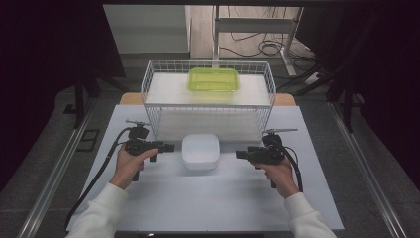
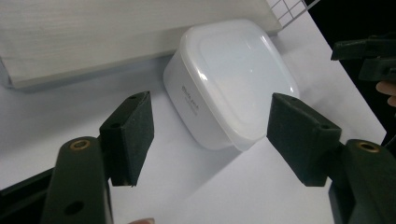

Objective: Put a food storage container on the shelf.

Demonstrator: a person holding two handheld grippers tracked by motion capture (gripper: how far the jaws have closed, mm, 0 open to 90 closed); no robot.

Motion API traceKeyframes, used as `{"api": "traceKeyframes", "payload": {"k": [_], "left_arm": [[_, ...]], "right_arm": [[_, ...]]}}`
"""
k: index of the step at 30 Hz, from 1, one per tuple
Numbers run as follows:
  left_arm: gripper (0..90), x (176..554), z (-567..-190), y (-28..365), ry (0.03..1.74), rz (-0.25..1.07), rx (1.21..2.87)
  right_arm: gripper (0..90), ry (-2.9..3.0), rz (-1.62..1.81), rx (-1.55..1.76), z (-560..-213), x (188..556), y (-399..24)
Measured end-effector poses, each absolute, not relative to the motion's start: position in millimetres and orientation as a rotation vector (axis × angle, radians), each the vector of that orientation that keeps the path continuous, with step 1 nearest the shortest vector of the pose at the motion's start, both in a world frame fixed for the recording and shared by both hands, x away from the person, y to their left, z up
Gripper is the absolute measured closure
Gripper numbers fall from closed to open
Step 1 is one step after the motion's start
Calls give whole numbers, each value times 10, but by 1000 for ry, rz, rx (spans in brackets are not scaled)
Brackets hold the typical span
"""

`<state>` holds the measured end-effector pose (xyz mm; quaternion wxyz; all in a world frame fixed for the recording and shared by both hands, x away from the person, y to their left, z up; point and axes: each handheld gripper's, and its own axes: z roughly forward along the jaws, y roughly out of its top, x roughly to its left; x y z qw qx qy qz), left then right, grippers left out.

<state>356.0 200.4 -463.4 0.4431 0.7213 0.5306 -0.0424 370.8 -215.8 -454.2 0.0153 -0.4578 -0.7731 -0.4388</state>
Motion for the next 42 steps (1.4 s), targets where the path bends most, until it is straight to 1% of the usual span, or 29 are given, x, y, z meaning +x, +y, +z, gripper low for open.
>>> {"api": "traceKeyframes", "payload": {"k": [10,15,23,33,36,42], "left_arm": [[326,3652,-4671,1964,1336,-130,1765],[328,3692,-4702,1947,1344,-153,1755],[354,3791,-4767,1894,1351,-229,1723],[380,3855,-4888,1826,1369,-315,1711],[383,3874,-4921,1820,1385,-316,1716],[409,3903,-4984,1783,1391,-371,1681]], "right_arm": [[333,-2349,-1377,-1425,-4537,3849,-2123],[365,-2309,-1383,-1412,-4550,3929,-2061],[409,-2283,-1343,-1393,-4617,4022,-1905],[438,-2247,-1299,-1392,-4755,4120,-1696],[448,-2228,-1298,-1403,-4788,4160,-1669],[462,-2210,-1280,-1417,-4864,4201,-1639]]}}
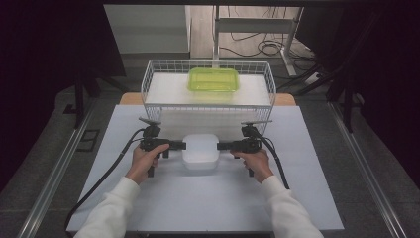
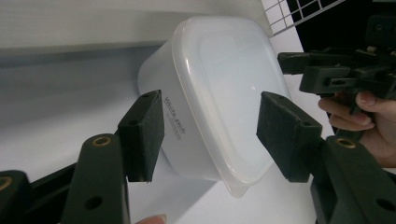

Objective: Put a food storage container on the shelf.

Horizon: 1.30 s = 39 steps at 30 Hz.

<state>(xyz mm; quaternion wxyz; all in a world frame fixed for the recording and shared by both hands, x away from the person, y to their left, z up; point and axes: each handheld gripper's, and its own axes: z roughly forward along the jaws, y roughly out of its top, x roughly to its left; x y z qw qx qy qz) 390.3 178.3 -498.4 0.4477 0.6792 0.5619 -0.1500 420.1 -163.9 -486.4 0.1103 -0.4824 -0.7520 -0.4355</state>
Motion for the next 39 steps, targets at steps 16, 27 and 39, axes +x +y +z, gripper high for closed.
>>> {"api": "traceKeyframes", "payload": {"k": [16,27,39], "left_arm": [[628,3911,-5074,1730,1397,-435,1676],[708,3836,-5009,1723,1406,-406,1668],[771,3763,-4947,1725,1384,-350,1672]], "right_arm": [[638,-2074,-1253,-1431,-5000,4239,-1559],[696,-2076,-1242,-1447,-4938,4185,-1585],[768,-2110,-1338,-1379,-4857,4085,-1649]]}}
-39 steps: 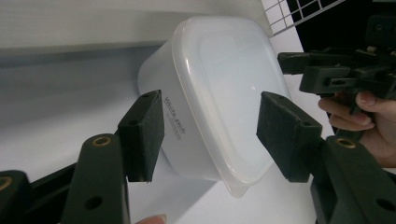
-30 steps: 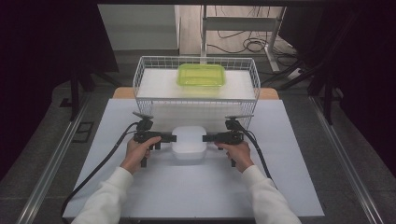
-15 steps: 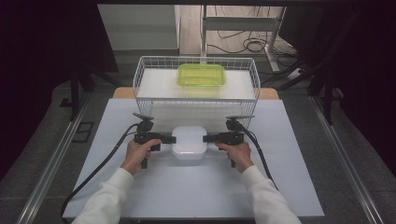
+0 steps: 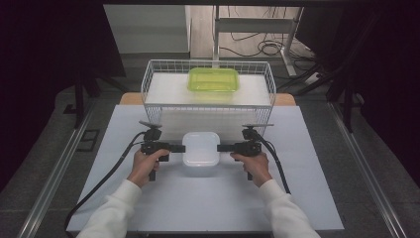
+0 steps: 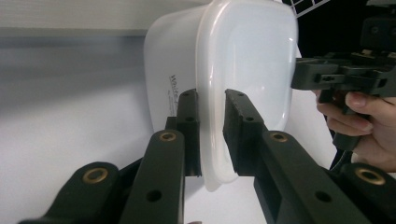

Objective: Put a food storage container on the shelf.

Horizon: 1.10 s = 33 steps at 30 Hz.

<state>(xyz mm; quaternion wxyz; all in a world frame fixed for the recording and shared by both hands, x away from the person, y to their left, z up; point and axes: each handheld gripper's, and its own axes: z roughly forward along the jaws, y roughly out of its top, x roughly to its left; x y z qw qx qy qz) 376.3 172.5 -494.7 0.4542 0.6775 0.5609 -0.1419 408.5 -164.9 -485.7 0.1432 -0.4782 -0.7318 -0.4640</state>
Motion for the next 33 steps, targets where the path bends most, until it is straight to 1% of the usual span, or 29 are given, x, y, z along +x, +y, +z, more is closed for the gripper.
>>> {"api": "traceKeyframes", "payload": {"k": [22,33], "left_arm": [[777,3682,-4794,1753,1309,-303,1661],[778,3612,-4590,1763,1265,-238,1657]], "right_arm": [[775,-2168,-1443,-1290,-4686,3980,-1677],[775,-2190,-1506,-1251,-4520,3899,-1664]]}}
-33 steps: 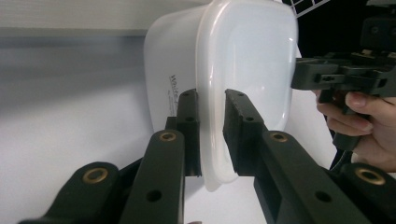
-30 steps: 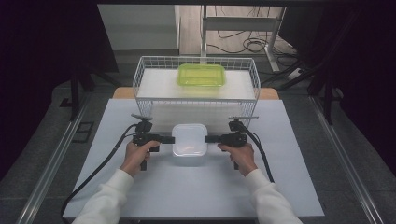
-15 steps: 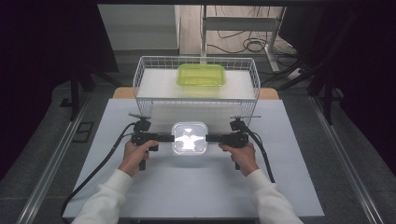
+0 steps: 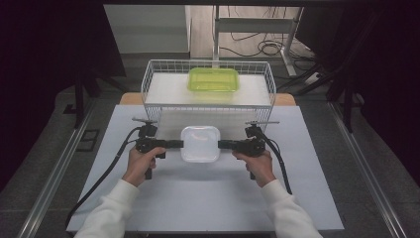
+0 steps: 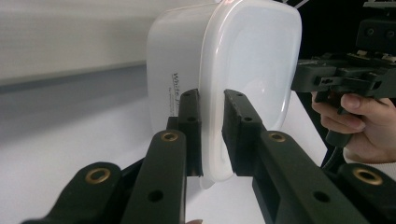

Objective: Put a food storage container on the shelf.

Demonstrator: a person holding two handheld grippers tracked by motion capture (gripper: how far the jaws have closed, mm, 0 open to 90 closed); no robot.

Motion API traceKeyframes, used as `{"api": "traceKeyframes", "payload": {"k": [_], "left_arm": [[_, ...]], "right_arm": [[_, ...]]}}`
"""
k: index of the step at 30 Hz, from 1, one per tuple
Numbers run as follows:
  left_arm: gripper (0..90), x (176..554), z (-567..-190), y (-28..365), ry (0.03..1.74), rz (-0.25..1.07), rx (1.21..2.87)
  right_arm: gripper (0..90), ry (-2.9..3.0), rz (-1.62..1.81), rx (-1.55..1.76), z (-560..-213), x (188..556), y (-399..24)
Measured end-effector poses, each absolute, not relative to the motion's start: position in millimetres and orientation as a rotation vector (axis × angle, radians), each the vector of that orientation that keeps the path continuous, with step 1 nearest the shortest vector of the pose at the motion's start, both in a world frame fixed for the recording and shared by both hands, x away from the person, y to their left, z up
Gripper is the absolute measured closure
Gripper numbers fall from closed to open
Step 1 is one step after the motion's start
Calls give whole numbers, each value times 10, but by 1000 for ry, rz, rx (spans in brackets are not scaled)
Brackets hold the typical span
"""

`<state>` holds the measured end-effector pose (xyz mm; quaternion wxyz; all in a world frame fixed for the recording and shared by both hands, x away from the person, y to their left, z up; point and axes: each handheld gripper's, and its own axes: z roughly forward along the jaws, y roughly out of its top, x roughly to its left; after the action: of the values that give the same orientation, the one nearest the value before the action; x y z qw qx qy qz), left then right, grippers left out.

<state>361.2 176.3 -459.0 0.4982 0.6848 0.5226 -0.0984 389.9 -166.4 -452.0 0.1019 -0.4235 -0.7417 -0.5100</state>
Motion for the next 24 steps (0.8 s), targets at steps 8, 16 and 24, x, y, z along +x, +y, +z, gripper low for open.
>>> {"api": "traceKeyframes", "payload": {"k": [8,16,24], "left_arm": [[777,3548,-4449,1750,1232,-209,1652],[776,3493,-4356,1726,1213,-174,1655],[774,3457,-4252,1718,1195,-156,1651]], "right_arm": [[775,-2221,-1569,-1210,-4347,3809,-1685],[776,-2237,-1599,-1188,-4262,3758,-1708],[775,-2255,-1643,-1155,-4156,3705,-1721]]}}
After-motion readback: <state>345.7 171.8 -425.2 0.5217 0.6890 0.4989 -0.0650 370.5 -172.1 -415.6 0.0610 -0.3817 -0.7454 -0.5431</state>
